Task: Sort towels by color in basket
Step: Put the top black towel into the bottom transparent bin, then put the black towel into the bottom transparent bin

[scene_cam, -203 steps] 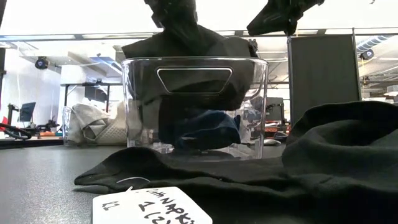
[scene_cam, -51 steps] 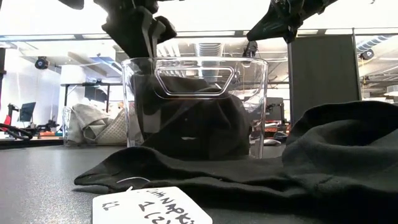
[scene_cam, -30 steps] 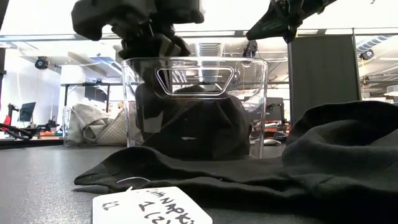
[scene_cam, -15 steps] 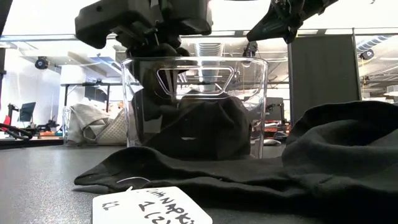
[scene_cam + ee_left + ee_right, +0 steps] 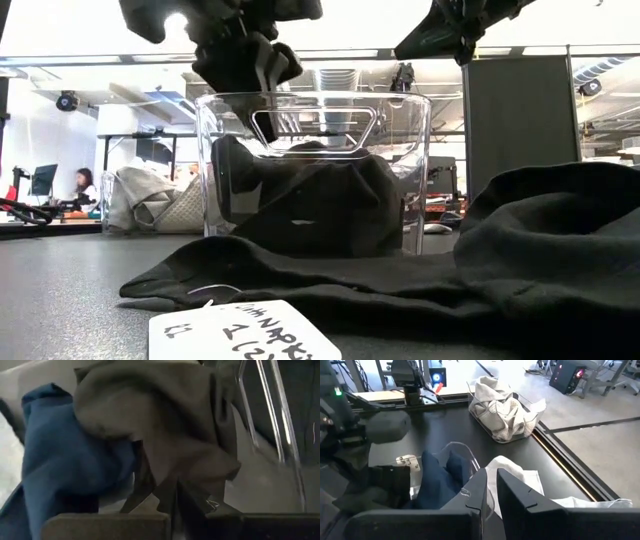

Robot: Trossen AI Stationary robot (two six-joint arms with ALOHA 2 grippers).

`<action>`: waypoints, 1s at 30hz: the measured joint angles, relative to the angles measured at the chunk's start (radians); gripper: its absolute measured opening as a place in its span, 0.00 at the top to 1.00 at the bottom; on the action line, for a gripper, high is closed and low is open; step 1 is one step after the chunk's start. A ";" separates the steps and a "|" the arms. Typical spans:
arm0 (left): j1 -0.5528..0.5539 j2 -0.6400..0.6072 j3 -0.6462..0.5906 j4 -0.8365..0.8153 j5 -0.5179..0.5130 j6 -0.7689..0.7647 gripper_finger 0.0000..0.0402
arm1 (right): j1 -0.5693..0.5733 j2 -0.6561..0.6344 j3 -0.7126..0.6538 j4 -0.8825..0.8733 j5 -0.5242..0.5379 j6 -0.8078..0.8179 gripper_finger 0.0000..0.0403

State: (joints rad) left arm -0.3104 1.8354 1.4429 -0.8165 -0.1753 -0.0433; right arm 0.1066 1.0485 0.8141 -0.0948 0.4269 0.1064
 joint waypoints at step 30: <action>-0.008 -0.668 -0.552 0.710 -0.519 0.139 1.00 | -0.153 0.000 0.039 -0.074 0.071 -0.125 0.92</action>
State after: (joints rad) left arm -0.3180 1.1675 0.8913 -0.1068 -0.6946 0.0958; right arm -0.0459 1.0485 0.8535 -0.1686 0.4978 -0.0186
